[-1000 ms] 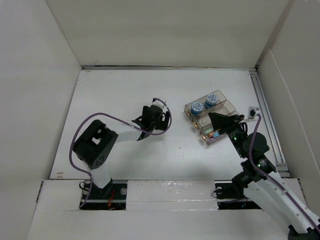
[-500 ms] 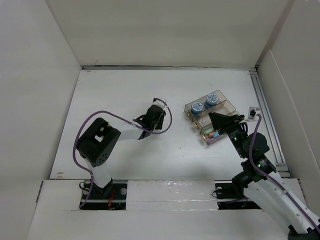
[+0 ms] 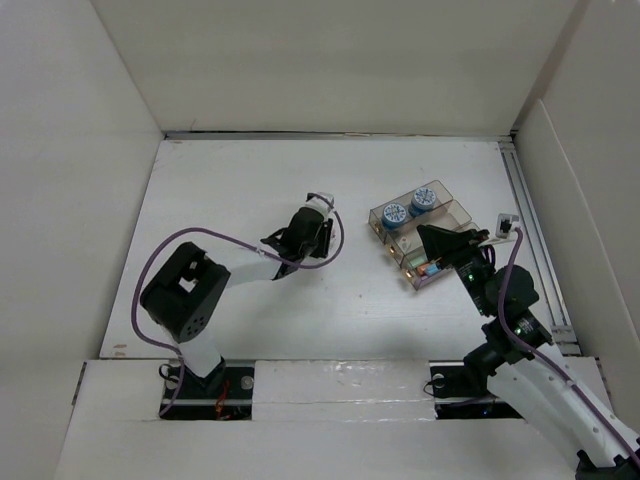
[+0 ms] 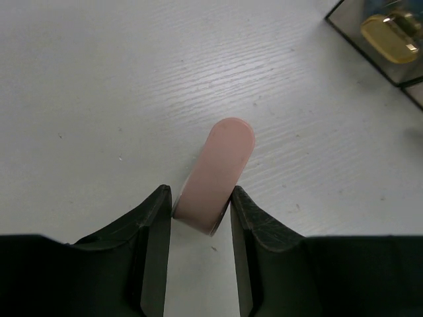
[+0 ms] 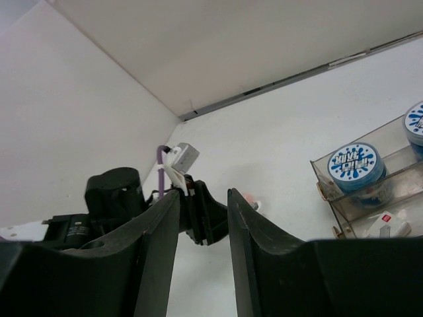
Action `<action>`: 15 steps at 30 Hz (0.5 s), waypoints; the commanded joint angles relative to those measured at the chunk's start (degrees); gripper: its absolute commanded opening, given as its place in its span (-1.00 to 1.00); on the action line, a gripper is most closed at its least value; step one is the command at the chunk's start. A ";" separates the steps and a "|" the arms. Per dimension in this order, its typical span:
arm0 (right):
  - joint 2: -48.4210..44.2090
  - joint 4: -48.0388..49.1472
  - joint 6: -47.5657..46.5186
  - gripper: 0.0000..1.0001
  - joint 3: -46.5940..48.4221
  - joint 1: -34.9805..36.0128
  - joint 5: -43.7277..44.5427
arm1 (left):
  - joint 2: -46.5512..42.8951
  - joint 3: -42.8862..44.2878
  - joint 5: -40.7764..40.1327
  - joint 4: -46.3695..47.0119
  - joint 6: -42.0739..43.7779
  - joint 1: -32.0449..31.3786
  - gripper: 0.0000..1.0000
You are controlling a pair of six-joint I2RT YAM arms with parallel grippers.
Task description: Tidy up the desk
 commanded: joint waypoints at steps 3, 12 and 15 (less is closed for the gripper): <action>-0.09 3.36 -0.01 -0.18 1.42 -0.16 -0.59 | -9.40 1.26 6.06 1.47 -1.57 -2.66 -1.00; -1.93 3.10 0.43 -0.19 1.25 -0.16 -1.12 | -8.98 7.05 20.16 7.72 -6.67 -3.89 -1.00; -2.55 2.66 0.34 -0.19 1.24 -0.16 -1.03 | -2.92 13.11 18.85 5.08 -5.71 -6.96 -1.00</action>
